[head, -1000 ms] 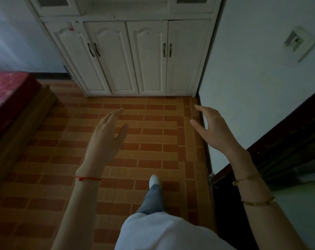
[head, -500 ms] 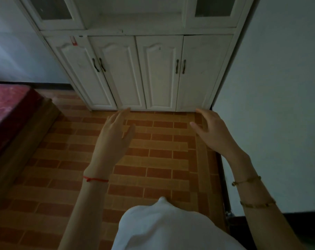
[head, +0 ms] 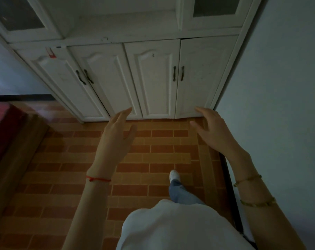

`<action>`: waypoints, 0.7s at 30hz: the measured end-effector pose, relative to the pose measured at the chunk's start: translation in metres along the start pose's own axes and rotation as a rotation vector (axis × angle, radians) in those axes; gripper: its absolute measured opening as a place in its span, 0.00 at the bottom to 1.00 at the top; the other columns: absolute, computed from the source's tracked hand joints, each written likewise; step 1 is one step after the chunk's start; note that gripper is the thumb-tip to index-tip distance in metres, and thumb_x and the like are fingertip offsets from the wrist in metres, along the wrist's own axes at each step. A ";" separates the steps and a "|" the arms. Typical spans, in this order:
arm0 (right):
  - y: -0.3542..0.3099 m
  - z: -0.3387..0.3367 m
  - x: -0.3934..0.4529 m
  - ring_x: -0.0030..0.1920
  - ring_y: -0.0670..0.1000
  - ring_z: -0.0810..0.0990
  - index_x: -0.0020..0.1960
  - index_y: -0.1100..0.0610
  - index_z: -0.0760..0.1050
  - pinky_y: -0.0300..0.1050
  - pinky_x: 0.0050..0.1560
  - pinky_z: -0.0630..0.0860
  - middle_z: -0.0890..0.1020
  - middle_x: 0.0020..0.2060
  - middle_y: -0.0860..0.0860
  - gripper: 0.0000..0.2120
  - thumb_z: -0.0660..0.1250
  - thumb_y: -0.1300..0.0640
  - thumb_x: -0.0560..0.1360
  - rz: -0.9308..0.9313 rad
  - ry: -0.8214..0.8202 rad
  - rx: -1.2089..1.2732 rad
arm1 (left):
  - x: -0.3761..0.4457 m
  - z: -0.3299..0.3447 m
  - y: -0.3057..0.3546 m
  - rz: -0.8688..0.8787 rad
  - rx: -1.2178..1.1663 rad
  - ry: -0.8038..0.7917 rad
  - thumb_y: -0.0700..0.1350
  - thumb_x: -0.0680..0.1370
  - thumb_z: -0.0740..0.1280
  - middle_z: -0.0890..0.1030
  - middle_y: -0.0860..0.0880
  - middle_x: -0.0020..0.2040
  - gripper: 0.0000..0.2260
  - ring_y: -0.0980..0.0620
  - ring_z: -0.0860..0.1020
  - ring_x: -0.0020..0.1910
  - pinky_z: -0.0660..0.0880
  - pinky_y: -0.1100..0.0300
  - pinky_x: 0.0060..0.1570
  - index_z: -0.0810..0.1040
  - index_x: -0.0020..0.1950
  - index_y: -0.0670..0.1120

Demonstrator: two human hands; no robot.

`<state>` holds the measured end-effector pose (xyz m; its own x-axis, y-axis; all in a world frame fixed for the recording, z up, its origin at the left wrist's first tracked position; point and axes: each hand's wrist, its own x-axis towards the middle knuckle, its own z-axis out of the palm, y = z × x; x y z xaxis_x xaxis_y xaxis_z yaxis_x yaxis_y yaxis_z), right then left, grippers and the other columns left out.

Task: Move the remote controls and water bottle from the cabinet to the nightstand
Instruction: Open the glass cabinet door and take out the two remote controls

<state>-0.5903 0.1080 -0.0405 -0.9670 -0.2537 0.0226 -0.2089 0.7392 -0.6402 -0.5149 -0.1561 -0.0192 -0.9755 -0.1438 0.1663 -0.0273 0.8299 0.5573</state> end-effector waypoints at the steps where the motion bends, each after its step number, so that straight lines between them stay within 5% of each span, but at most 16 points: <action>1: 0.002 0.000 0.015 0.72 0.52 0.65 0.74 0.52 0.62 0.51 0.72 0.63 0.67 0.72 0.53 0.27 0.62 0.47 0.78 -0.005 0.002 0.010 | 0.015 0.003 -0.002 0.006 -0.009 0.005 0.47 0.79 0.62 0.71 0.48 0.70 0.22 0.43 0.78 0.58 0.73 0.50 0.62 0.65 0.73 0.49; 6: 0.012 -0.010 0.099 0.72 0.50 0.65 0.74 0.53 0.62 0.50 0.73 0.63 0.68 0.72 0.52 0.26 0.62 0.47 0.79 -0.063 0.023 0.025 | 0.096 0.012 -0.004 0.029 -0.008 0.045 0.47 0.80 0.62 0.71 0.47 0.70 0.22 0.49 0.70 0.69 0.66 0.58 0.65 0.65 0.73 0.47; 21: 0.011 -0.029 0.297 0.71 0.49 0.66 0.73 0.52 0.64 0.42 0.70 0.61 0.69 0.70 0.52 0.24 0.62 0.49 0.79 -0.120 0.006 0.039 | 0.282 0.029 -0.023 0.008 -0.012 0.094 0.48 0.79 0.62 0.72 0.47 0.70 0.22 0.49 0.71 0.68 0.67 0.57 0.67 0.65 0.73 0.47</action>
<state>-0.8844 0.0588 -0.0188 -0.9361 -0.3355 0.1054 -0.3178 0.6789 -0.6619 -0.7958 -0.2002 -0.0091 -0.9510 -0.1873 0.2460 -0.0162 0.8248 0.5652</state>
